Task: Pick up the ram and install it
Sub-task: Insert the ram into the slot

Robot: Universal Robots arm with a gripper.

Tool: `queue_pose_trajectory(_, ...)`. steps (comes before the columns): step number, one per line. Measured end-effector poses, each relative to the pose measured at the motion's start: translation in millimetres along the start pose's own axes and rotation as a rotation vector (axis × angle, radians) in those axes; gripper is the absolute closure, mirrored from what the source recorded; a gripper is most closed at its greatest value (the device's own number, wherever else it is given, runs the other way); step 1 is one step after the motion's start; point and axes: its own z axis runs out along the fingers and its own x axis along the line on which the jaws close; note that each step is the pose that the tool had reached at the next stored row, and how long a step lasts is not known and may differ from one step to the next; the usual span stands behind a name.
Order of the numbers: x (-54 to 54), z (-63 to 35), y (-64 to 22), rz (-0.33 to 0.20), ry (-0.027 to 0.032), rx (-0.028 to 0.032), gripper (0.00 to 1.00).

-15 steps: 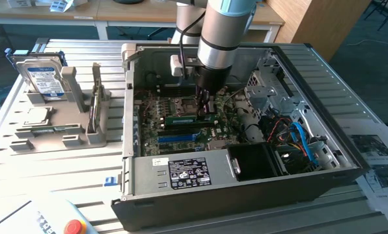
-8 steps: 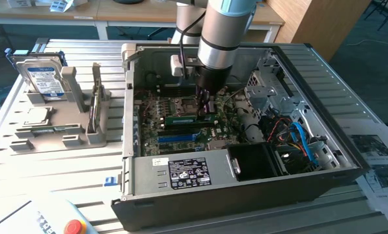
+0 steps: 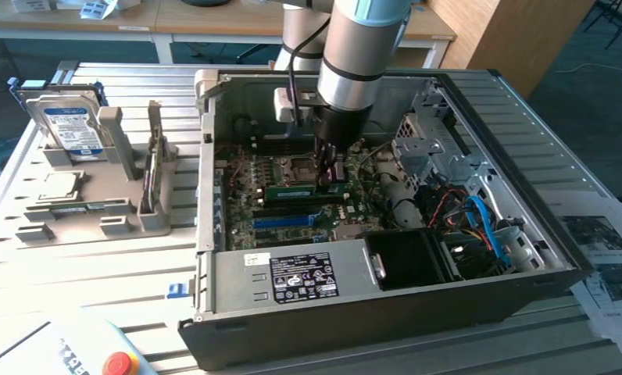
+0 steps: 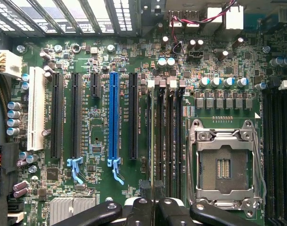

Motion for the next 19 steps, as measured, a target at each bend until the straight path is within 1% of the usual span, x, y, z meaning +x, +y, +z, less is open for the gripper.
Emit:
queue_pose_trajectory(15,0.2,-0.7,-0.9,-0.002,0.0001,0.0001,0.88)
queue_pose_trajectory(19,0.2,-0.6,-0.9,-0.005,0.0001,0.0012,0.88)
